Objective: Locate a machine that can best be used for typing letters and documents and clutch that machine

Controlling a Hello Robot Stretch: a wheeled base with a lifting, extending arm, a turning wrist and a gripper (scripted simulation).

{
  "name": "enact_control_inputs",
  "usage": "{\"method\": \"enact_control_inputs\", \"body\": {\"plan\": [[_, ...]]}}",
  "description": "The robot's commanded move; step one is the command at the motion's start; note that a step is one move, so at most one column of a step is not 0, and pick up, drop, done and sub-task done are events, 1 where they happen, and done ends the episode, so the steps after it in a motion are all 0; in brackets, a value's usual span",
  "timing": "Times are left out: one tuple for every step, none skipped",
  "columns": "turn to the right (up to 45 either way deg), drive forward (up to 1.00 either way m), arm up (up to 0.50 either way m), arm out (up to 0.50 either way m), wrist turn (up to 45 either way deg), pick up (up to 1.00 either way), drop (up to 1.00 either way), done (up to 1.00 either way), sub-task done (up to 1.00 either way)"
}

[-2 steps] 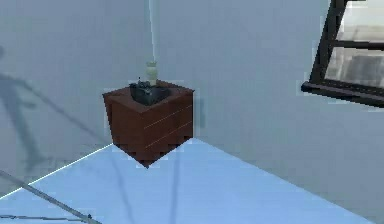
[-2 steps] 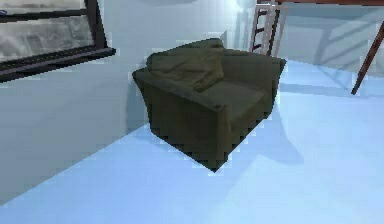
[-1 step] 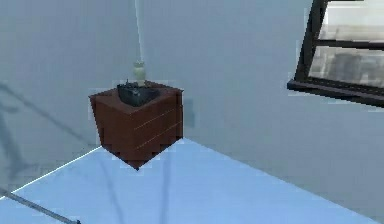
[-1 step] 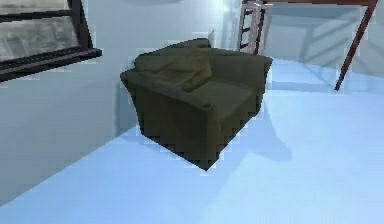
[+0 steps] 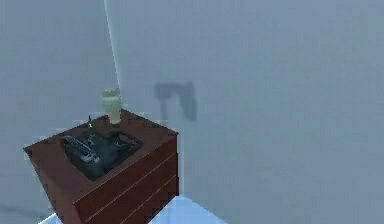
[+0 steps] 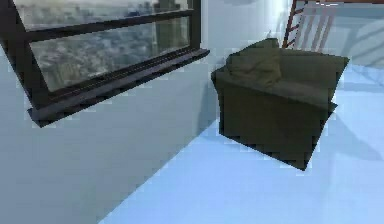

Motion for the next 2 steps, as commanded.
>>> {"method": "enact_control_inputs", "body": {"plan": [[-45.0, 0.0, 0.0, 0.0, 0.0, 0.0, 0.0, 0.0, 0.0], [-45.0, 0.0, 0.0, 0.0, 0.0, 0.0, 0.0, 0.0, 0.0]]}}
